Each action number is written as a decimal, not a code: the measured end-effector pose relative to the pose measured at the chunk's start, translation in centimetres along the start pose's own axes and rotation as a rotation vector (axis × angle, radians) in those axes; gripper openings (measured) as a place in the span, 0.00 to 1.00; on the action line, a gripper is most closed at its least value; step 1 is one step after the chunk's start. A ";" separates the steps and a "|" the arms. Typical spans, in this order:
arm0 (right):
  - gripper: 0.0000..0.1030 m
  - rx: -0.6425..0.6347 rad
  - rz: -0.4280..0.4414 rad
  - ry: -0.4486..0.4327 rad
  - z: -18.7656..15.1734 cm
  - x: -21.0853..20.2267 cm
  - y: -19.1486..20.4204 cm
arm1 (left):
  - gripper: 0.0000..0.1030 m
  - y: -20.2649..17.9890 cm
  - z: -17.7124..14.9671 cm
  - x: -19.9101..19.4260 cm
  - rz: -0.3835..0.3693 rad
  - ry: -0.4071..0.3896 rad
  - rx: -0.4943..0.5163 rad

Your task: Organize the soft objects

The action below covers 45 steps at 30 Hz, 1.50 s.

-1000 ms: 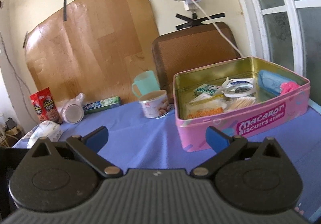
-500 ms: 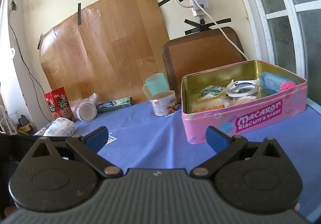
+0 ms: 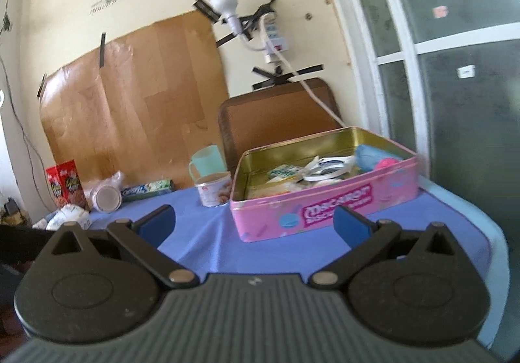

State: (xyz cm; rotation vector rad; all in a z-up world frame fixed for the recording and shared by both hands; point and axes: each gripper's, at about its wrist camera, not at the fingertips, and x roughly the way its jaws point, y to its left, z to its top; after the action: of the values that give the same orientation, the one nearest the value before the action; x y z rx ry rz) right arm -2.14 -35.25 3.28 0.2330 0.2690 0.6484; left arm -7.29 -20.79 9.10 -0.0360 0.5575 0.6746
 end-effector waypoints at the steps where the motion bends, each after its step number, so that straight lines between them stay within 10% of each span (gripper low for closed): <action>1: 1.00 0.004 0.000 0.001 0.0 -0.3 -0.2 | 1.00 -0.3 -0.1 -0.3 -0.010 -0.001 0.008; 45: 1.00 -0.081 -0.060 -0.043 0.2 -1.0 3.9 | 1.00 4.7 -2.5 -1.2 -0.044 -0.016 -0.105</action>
State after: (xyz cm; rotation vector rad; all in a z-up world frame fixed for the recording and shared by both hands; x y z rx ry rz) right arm -5.03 -32.90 4.82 0.1604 0.2073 0.5927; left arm -12.05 -18.36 8.28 -0.1403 0.5041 0.6604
